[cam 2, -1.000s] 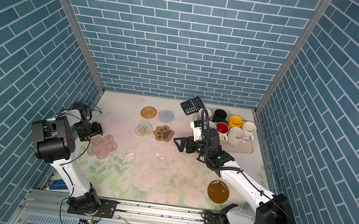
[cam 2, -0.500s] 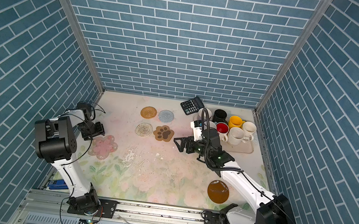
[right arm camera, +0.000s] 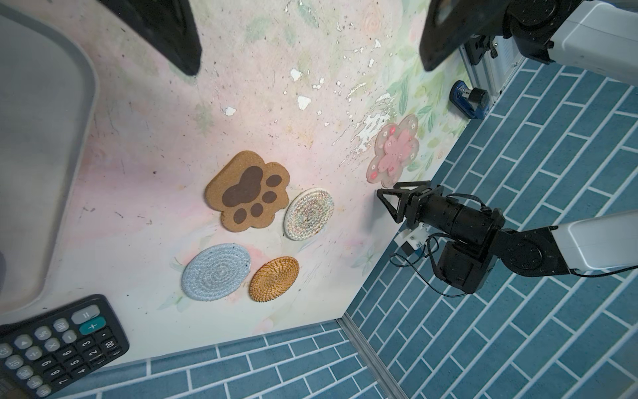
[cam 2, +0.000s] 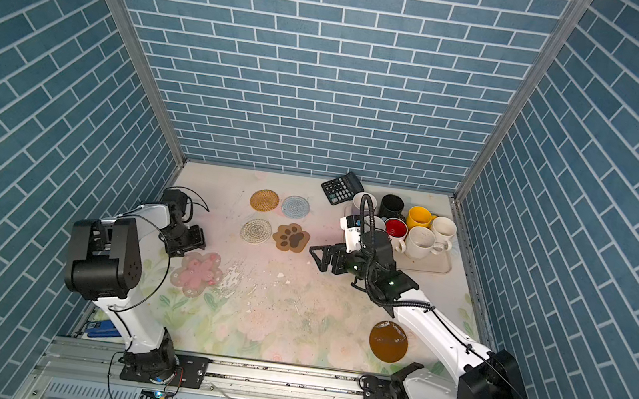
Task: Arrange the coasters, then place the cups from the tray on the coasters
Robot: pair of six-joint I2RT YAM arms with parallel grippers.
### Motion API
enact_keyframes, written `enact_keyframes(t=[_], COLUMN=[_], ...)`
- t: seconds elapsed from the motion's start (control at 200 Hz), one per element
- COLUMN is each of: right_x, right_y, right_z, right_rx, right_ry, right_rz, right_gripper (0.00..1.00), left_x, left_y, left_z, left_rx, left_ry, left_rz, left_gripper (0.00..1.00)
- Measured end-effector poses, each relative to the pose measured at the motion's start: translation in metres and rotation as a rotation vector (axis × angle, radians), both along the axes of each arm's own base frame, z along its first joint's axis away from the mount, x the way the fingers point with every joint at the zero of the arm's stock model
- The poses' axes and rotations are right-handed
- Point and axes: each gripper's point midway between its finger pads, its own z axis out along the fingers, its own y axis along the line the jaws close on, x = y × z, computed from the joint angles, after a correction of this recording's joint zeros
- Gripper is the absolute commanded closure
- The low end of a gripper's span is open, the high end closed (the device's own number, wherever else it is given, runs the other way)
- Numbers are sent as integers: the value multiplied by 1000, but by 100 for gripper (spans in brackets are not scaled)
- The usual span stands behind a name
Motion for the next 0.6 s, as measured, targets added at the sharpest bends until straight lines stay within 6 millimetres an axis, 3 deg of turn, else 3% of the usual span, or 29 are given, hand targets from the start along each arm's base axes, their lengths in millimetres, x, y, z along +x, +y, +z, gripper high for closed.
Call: enact_keyframes(t=[0.195,0.325,0.49,0.6], right_x=[0,1,2,2], right_y=[0,0,-1,-1], right_z=[0,-1,-2,-2], right_rx=[6,3,1,0], right_ry=[5,6,6,6], right_rz=[-4,-10,-14,-16], right_gripper=[2,2,2,2], left_x=[-1,-9,-22,-40], left_y=[-29,-27,-21,-19], left_z=[5,18,49,57], left_rx=[-32,-17,22,40], left_ry=[-1,3,-39,-63], left_rz=[-31,-22,0,32], left_gripper=[33,30,25,22])
